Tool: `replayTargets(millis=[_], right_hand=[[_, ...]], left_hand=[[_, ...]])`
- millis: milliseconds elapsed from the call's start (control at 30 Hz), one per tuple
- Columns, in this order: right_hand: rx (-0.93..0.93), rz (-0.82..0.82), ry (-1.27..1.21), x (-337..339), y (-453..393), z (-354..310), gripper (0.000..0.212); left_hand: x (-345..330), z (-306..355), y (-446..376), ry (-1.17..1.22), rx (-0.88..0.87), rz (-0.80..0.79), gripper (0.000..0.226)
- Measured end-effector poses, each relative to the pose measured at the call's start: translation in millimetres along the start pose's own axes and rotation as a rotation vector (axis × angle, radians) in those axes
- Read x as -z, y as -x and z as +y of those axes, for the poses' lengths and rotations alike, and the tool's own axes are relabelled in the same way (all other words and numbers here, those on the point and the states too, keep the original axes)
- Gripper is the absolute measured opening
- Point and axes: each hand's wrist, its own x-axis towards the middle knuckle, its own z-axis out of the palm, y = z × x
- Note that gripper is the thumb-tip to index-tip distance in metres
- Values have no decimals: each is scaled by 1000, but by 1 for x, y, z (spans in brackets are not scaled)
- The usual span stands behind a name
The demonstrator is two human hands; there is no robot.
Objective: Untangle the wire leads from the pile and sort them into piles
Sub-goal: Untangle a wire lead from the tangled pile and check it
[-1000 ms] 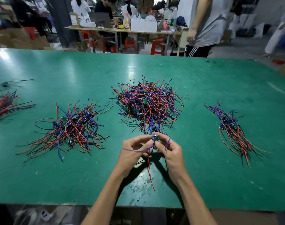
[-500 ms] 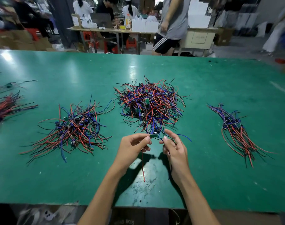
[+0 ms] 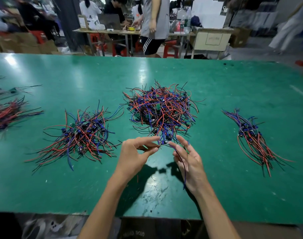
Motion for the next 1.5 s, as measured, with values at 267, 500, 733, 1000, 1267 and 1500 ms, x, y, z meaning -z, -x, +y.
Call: replayTargets(millis=[267,500,733,1000,1267,1500], right_hand=[[-2,0,-227,8,-1,-2,44],[255,373,94,4,-6,8,36],[314,759,1305,5,-14,22,50],[409,683,1263,6,-6,22,31],[636,269,942,3,6,22,42],[320,66,555,11,6,21,63]], left_hand=[[12,-3,-9,54,-52,266,53],[88,-41,-37,-35,244,730,29],[76,-45,-16,-739,572,571,55],[-36,-12,12,-347,82,45,12],[-69,-16,12,269,289,-29,19],[-65,-21,23,335,238,9,18]])
